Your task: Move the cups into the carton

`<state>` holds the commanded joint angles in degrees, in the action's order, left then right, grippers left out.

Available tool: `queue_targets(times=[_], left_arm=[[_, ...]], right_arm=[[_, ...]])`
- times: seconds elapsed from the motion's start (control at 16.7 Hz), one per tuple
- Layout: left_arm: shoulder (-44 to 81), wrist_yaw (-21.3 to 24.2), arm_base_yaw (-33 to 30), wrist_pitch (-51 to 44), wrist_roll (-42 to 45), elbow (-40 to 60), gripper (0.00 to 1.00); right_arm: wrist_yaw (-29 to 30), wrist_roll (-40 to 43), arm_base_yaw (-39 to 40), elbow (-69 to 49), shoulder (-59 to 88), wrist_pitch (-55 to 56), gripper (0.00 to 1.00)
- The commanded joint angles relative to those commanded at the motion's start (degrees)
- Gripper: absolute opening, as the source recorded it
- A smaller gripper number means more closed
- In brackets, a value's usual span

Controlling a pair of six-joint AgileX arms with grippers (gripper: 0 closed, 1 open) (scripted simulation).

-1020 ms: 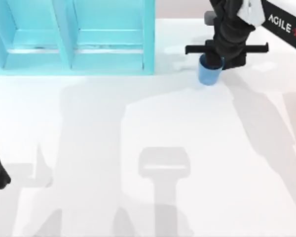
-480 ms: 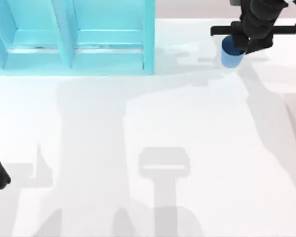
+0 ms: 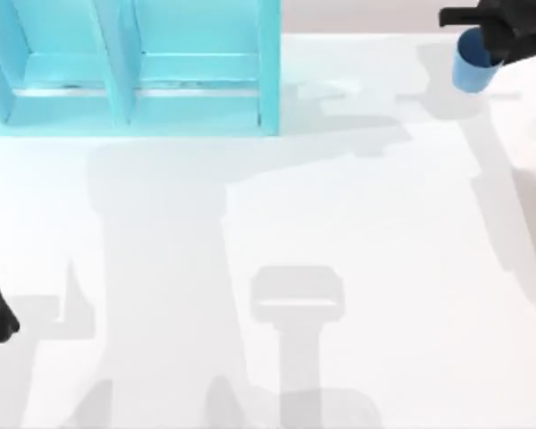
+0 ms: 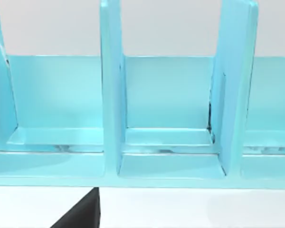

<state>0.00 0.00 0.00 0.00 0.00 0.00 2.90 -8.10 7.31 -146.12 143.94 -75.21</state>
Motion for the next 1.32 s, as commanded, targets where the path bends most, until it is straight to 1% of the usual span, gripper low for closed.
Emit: queue_targets(times=[0.12, 0.3, 0.48, 0.78, 0.9, 1.08, 1.32], left_arm=[[0.00, 0.00, 0.00, 0.00, 0.00, 0.00, 1.00], [0.00, 0.00, 0.00, 0.00, 0.00, 0.00, 1.00], [0.00, 0.00, 0.00, 0.00, 0.00, 0.00, 1.00], [0.00, 0.00, 0.00, 0.00, 0.00, 0.00, 1.00], [0.00, 0.00, 0.00, 0.00, 0.00, 0.00, 1.00], [0.00, 0.00, 0.00, 0.00, 0.00, 0.00, 1.00], [0.00, 0.00, 0.00, 0.00, 0.00, 0.00, 1.00]], right_arm=[[-0.71, 0.76, -0.81, 0.82, -0.67, -0.16, 0.00], [-2.29, 5.92, -6.35, 6.32, -5.82, -2.15, 0.00], [-2.76, 14.03, -14.90, 15.34, -12.55, -3.61, 0.00], [-5.21, 31.24, -32.66, 35.54, -25.80, -6.28, 0.00], [-5.59, 36.29, -37.45, 40.44, -30.65, -7.31, 0.00], [-7.38, 39.65, -40.35, 43.18, -33.95, -7.92, 0.00], [-7.25, 39.57, -40.16, 43.04, -33.73, -7.84, 0.00]])
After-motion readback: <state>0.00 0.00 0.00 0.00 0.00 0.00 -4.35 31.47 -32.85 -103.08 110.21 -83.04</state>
